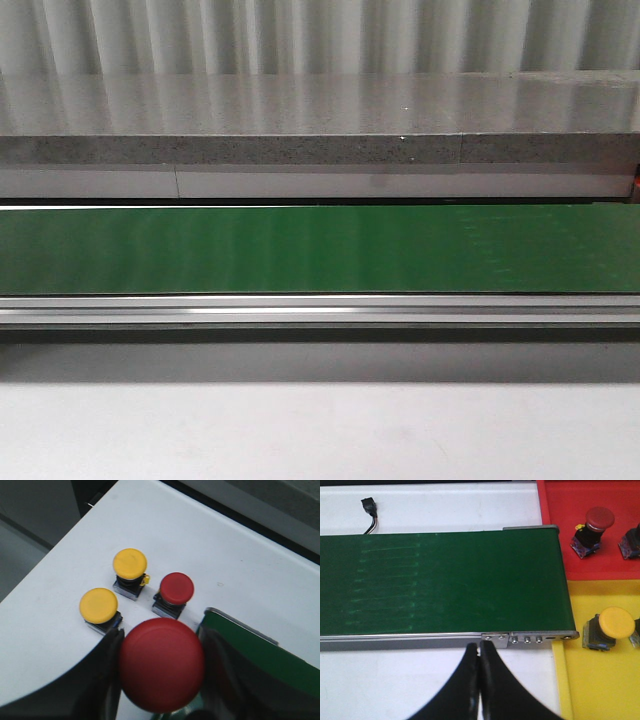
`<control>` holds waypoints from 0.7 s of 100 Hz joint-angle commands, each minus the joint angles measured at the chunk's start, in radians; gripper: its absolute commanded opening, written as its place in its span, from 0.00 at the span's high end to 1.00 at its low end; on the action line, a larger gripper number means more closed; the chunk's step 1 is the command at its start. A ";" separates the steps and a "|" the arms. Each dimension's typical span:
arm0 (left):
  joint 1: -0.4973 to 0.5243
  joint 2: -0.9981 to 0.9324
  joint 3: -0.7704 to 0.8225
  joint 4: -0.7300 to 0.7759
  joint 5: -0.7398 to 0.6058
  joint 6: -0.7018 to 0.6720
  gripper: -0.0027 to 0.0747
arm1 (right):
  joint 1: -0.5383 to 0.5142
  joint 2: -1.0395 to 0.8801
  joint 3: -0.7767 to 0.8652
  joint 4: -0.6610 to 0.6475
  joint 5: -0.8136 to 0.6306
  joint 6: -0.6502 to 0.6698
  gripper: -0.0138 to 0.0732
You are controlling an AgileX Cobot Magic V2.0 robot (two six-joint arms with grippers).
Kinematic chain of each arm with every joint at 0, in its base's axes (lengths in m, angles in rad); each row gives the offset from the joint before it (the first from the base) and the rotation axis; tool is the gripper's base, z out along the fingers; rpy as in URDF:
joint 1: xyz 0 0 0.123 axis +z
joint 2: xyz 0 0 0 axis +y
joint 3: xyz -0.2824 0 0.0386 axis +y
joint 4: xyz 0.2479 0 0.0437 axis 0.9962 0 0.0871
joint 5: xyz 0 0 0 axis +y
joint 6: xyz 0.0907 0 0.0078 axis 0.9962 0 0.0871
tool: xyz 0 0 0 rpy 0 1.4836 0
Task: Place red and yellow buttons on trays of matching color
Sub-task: 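Lower the left gripper onto a red-capped button and grasp it, then carry the red button onto the green belt with the left gripper and release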
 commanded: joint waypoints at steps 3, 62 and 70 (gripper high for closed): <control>-0.060 -0.044 -0.027 0.001 -0.018 0.016 0.99 | 0.000 -0.005 -0.024 0.001 -0.056 -0.007 0.92; -0.188 0.049 0.059 -0.031 -0.083 0.018 0.99 | 0.000 -0.003 -0.024 0.001 -0.056 -0.007 0.92; -0.188 0.071 0.059 -0.031 -0.081 0.018 0.98 | 0.000 -0.003 -0.024 0.001 -0.056 -0.007 0.92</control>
